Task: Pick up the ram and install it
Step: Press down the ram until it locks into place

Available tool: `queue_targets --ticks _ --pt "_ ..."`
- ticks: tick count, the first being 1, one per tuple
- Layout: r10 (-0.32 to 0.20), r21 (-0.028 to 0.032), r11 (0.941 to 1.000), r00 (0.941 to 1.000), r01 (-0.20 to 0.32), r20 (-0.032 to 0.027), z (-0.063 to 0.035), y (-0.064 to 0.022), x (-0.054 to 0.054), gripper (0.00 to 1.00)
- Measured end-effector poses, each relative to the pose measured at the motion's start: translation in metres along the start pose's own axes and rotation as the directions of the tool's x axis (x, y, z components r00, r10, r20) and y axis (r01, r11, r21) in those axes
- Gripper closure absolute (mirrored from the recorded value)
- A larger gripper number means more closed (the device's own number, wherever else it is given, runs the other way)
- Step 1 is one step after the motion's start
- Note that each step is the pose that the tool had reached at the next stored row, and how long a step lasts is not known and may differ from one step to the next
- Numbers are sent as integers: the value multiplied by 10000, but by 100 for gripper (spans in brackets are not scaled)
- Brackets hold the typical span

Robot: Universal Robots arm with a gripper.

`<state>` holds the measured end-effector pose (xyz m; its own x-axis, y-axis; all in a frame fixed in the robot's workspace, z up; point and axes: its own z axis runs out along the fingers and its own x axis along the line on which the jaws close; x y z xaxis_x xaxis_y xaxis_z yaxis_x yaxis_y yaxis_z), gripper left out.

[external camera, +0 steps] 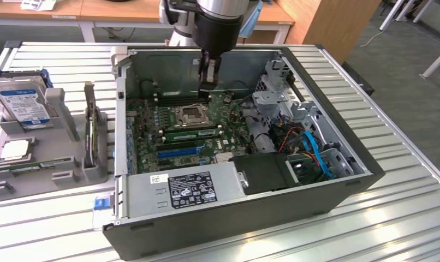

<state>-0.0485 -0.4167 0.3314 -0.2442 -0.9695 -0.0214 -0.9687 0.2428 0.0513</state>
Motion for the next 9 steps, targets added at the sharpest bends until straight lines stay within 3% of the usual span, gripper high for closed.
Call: queue_targets --ticks 9 --pt "920 18 9958 9957 -920 49 1 0 0 90"
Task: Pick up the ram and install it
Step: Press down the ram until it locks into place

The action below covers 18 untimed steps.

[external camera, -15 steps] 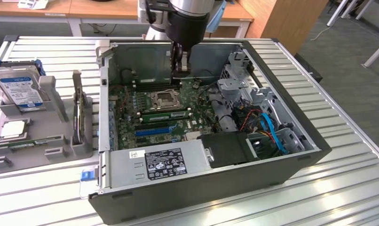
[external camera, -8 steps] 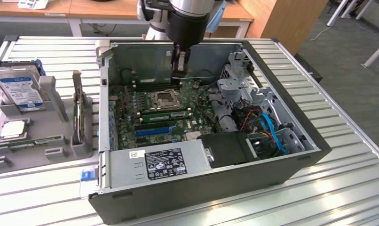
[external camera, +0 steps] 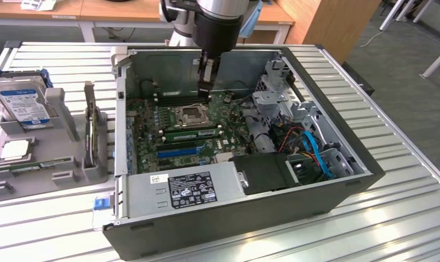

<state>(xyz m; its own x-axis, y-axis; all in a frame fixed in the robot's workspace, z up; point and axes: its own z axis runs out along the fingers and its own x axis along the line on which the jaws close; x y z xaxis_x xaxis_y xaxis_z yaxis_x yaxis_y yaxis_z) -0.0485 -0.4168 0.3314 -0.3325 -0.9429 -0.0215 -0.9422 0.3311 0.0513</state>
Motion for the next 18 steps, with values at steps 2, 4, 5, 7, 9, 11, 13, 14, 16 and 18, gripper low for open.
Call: queue_targets --ticks 2,4,5,7,9,11,13,14,16,18 --pt "189 4 9998 9998 -189 9 0 0 0 90" --pt "374 7 9993 9993 -374 19 0 0 0 90" --pt "467 9 9989 9989 -467 24 0 0 0 90" --pt "676 13 9977 9977 -676 35 0 0 0 90" --pt "858 16 9963 9963 -858 45 0 0 1 90" --pt "1026 19 9947 9947 -1026 54 0 -1 1 90" --pt "1199 22 9928 9928 -1199 63 0 -1 2 90" --pt "1279 23 9918 9918 -1279 67 0 -1 2 90" --pt "1434 25 9897 9896 -1434 75 0 -1 4 90" --pt "1582 28 9874 9874 -1583 83 0 -1 6 90"
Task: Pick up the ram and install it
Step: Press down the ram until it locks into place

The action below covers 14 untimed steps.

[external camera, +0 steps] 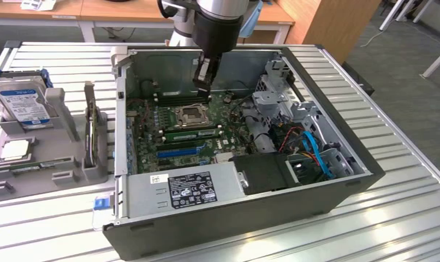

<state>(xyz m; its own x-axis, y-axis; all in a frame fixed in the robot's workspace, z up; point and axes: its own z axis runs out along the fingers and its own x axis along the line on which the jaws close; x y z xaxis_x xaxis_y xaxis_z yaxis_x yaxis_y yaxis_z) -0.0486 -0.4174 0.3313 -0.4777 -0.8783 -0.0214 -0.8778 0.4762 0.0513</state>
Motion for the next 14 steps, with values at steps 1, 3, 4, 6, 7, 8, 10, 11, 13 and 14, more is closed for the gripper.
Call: queue_targets --ticks 1,3,4,6,7,8,10,11,13,14 --pt "78 2 10000 10000 -78 5 0 0 1 90" --pt "239 5 9997 9997 -239 13 0 -1 2 90" --pt "317 6 9995 9995 -317 17 0 -2 2 90" --pt "476 9 9989 9989 -476 25 0 -2 3 90" --pt "552 11 9985 9985 -552 29 0 -2 3 90" --pt "625 12 9980 9980 -625 33 0 -3 3 90" --pt "781 15 9969 9969 -781 41 0 -3 4 90" --pt "859 16 9963 9963 -859 45 0 -3 4 90" --pt "1003 19 9950 9949 -1003 53 0 -3 5 90" --pt "1075 20 9942 9942 -1075 57 0 -3 5 90"
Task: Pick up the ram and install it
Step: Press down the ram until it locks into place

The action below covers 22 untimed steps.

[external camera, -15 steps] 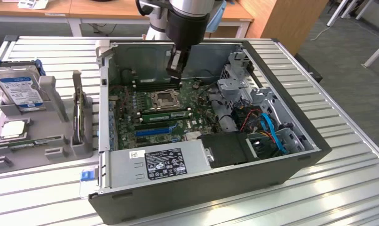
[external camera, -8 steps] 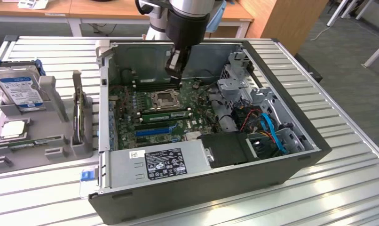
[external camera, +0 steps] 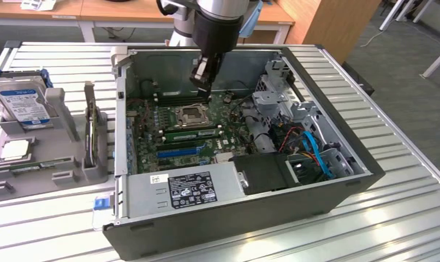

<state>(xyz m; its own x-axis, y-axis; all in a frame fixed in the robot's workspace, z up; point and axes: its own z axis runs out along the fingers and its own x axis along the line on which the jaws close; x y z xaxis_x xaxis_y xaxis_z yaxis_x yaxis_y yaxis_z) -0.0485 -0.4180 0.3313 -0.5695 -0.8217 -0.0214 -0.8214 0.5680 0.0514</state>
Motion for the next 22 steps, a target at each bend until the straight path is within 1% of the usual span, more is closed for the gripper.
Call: queue_targets --ticks 6,12,17,22 --pt "445 9 9990 9990 -445 23 0 -1 1 90" --pt "916 18 9958 9958 -916 48 0 -2 2 90" --pt "1355 25 9908 9908 -1355 72 0 -2 3 90" --pt "1805 30 9836 9835 -1805 97 1 -2 3 90"
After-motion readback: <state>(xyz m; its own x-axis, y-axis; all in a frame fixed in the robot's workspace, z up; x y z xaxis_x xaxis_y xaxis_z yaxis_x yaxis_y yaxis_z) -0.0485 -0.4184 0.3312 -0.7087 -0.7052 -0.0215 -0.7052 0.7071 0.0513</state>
